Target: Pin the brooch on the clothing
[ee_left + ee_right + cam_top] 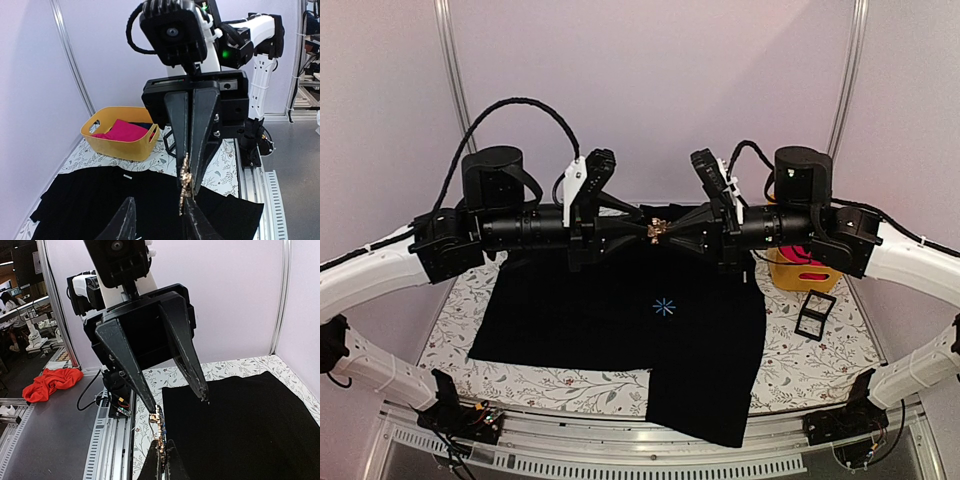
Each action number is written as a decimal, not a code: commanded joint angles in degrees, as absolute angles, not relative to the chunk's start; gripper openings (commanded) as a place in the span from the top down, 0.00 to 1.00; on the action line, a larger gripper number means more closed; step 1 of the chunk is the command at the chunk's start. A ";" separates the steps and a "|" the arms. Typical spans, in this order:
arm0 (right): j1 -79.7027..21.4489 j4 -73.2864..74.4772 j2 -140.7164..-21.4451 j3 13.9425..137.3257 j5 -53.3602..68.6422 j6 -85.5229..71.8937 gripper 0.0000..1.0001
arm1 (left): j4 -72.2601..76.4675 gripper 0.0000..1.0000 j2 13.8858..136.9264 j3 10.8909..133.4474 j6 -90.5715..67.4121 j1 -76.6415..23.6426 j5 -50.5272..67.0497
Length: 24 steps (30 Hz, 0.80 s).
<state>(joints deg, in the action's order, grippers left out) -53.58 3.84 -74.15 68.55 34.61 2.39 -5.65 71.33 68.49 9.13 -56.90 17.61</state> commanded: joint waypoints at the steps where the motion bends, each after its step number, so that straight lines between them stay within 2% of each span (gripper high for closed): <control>1: -53.88 4.21 -72.13 67.69 34.62 2.76 1.00 | -6.37 0.68 68.31 67.86 11.29 -56.91 15.65; 10: -53.88 -3.75 -69.99 65.70 33.56 1.19 1.00 | -5.76 0.67 66.94 65.13 12.56 -56.88 14.89; 15: -53.88 -9.71 -68.79 65.56 33.51 -1.52 1.00 | 5.41 0.66 64.29 59.13 12.19 -57.04 15.71; 19: -53.88 -12.63 -68.58 65.76 32.71 -2.04 1.00 | 13.68 0.53 64.32 56.47 9.98 -57.94 17.60; 24: -53.88 -15.03 -68.75 65.64 34.39 -2.16 1.00 | 22.18 0.47 64.85 54.49 9.99 -60.16 17.95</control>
<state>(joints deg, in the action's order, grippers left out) -53.60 -11.49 -69.38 66.26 33.54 -1.26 11.75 65.17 55.48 10.41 -57.98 16.56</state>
